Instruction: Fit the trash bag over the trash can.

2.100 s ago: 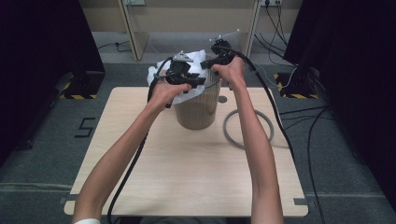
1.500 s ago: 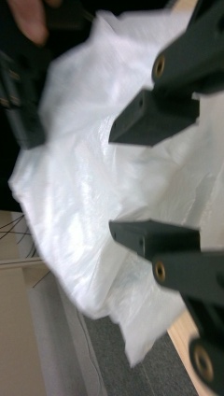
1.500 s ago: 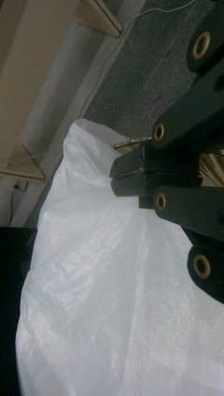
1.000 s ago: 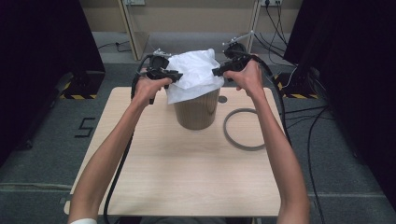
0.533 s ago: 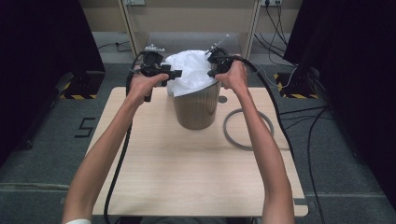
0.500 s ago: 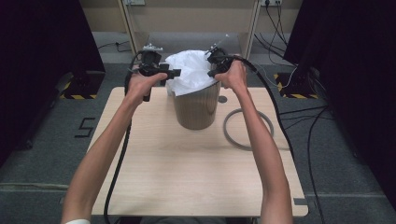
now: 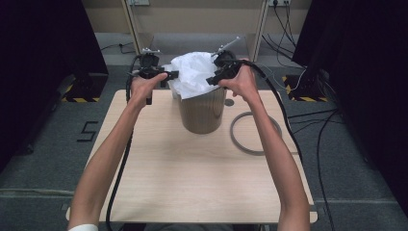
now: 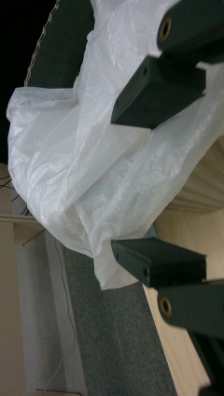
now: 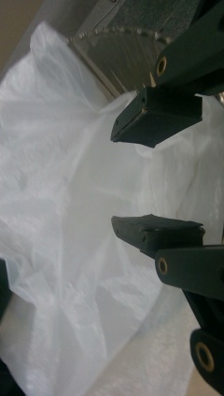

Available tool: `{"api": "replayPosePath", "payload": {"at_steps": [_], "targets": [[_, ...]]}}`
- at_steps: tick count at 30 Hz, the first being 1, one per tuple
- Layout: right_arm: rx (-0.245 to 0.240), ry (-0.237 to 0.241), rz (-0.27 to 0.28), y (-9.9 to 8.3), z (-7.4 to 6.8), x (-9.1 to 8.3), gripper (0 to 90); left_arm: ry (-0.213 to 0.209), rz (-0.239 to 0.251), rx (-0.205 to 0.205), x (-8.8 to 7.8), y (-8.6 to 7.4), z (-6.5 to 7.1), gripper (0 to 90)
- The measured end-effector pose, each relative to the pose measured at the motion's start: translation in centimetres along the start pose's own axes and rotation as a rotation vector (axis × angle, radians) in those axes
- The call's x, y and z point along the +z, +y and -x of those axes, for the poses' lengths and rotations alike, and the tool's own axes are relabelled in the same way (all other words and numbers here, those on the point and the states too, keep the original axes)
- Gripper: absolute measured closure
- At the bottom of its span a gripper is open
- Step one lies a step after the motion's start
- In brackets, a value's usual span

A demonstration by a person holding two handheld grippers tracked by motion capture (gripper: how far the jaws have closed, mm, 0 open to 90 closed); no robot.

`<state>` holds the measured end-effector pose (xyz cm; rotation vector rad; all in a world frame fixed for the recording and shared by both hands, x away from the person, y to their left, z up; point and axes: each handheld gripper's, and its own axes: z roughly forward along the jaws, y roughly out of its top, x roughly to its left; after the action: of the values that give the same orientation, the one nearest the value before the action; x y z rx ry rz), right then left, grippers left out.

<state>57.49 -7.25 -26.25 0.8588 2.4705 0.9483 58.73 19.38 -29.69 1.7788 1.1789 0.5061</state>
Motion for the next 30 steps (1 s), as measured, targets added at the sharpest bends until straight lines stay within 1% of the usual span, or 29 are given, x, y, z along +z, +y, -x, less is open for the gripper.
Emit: {"api": "replayPosePath", "payload": {"at_steps": [2,3,4,5,6,7,8,9,10,11,12,14,15,17,18,19,20,21,22,23,25,27,28,30], "targets": [[-0.027,0.002,-0.015,-0.1,-0.3,0.4,57.9,0.011,0.004,0.026,0.2,0.1,0.4,46.0],[-0.035,0.003,-0.022,-0.2,-0.4,0.7,59.1,0.023,0.004,0.043,0.2,0.1,0.6,49.4],[-0.037,0.006,-0.029,-0.2,-0.5,0.9,60.2,0.044,0.003,0.076,0.2,0.1,0.9,53.0],[-0.037,0.003,-0.033,-0.2,-0.5,1.2,60.4,0.063,0.002,0.111,0.2,0.1,1.2,55.5],[-0.036,0.002,-0.036,-0.2,-0.4,1.4,60.7,0.070,0.013,0.130,0.1,0.2,1.4,58.7],[-0.034,0.002,-0.038,-0.1,-0.4,1.6,60.8,0.072,0.027,0.133,0.0,0.3,1.6,62.8],[-0.031,0.001,-0.043,-0.1,-0.3,1.7,60.8,0.084,0.035,0.142,-0.1,0.3,1.8,64.7],[-0.027,0.002,-0.042,-0.1,-0.3,1.8,60.6,0.102,0.036,0.169,-0.2,0.4,2.0,66.6],[-0.021,0.005,-0.034,0.0,-0.2,1.7,60.3,0.108,0.039,0.183,-0.3,0.5,2.0,70.8],[-0.004,0.009,-0.023,0.1,-0.3,1.5,60.3,0.097,0.051,0.180,-0.4,0.6,1.9,73.7],[0.002,0.016,-0.003,0.1,-0.3,1.2,59.6,0.080,0.065,0.162,-0.6,0.6,1.9,76.0],[0.000,0.030,0.030,0.3,-0.6,0.5,58.0,0.077,0.075,0.166,-0.8,0.7,2.1,77.9],[0.006,0.035,0.045,0.3,-0.8,0.2,57.0,0.069,0.077,0.169,-0.9,0.7,2.3,78.5],[0.002,0.044,0.072,0.5,-1.2,-0.4,56.3,0.062,0.086,0.179,-0.9,0.7,2.7,80.2],[0.019,0.071,0.093,0.7,-1.5,-0.5,56.3,0.057,0.090,0.182,-0.9,0.8,2.9,81.4],[0.025,0.093,0.106,0.7,-1.6,-0.5,56.3,0.049,0.095,0.179,-0.8,0.7,3.2,81.9],[0.026,0.119,0.117,0.7,-1.9,-0.4,56.3,0.039,0.089,0.186,-0.7,0.7,3.6,82.3],[0.029,0.134,0.116,0.7,-2.1,-0.2,56.3,0.032,0.079,0.198,-0.6,0.7,3.9,82.5],[0.024,0.137,0.101,0.7,-2.4,0.2,56.3,0.028,0.071,0.210,-0.5,0.7,4.2,82.6],[0.018,0.132,0.089,0.7,-2.6,0.6,56.6,0.025,0.076,0.232,-0.4,0.8,4.4,82.7],[0.004,0.118,0.063,0.7,-2.8,1.4,58.1,0.015,0.073,0.241,-0.3,0.8,4.9,82.7],[0.002,0.093,0.032,0.8,-2.6,2.2,58.8,0.007,0.062,0.247,-0.3,0.8,5.1,82.8],[0.013,0.065,0.005,0.9,-2.5,2.6,58.9,0.005,0.060,0.247,-0.2,0.8,5.1,82.8],[0.016,0.048,-0.016,1.0,-2.1,2.9,58.9,0.000,0.053,0.230,-0.3,0.7,4.9,82.8]]}}
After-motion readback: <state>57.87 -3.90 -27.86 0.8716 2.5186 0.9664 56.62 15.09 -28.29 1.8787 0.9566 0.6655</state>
